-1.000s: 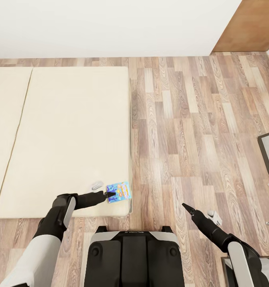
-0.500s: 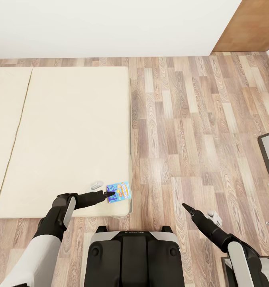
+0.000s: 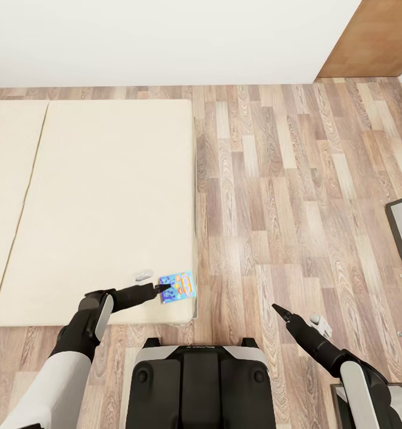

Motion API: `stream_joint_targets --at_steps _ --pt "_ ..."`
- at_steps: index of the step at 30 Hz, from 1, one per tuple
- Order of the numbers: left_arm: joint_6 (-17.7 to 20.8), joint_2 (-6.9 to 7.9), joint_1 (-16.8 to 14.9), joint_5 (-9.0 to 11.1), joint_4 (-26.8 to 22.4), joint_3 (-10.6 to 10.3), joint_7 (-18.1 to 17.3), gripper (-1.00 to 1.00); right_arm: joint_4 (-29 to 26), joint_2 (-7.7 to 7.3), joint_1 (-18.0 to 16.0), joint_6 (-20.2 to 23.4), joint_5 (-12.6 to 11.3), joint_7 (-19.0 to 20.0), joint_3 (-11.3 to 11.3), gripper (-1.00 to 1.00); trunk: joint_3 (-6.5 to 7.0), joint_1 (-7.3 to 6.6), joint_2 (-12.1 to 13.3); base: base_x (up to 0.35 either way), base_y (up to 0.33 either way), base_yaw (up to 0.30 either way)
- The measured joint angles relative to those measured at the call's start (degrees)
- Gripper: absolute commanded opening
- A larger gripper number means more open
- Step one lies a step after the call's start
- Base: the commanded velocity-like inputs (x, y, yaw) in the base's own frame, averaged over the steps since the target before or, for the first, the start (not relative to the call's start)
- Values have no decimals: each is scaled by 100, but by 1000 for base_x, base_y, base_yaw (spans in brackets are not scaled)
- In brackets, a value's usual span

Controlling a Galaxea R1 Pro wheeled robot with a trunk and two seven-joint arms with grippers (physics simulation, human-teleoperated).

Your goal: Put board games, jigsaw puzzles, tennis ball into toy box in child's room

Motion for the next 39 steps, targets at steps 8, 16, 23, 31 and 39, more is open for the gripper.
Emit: stream_joint_targets --at_steps 8,16,23,31,39 --pt "-185 -17 1 5 2 4 3 100 1 0 0 -5 0 0 3 100 0 0 0 0 0 0" --pt "-268 -34 1 8 58 4 4 100 2 0 0 -6 0 0 4 100 0 0 0 0 0 0" --pt "-391 -43 1 12 217 -7 1 100 2 0 0 -6 -4 0 4 100 0 0 0 0 0 0" --pt "-501 -53 1 19 285 -17 -4 100 2 0 0 -6 -8 0 4 100 0 0 0 0 0 0" --pt "-507 -69 1 13 291 -19 -49 100 2 0 0 -6 -8 0 4 100 0 0 0 0 0 0"
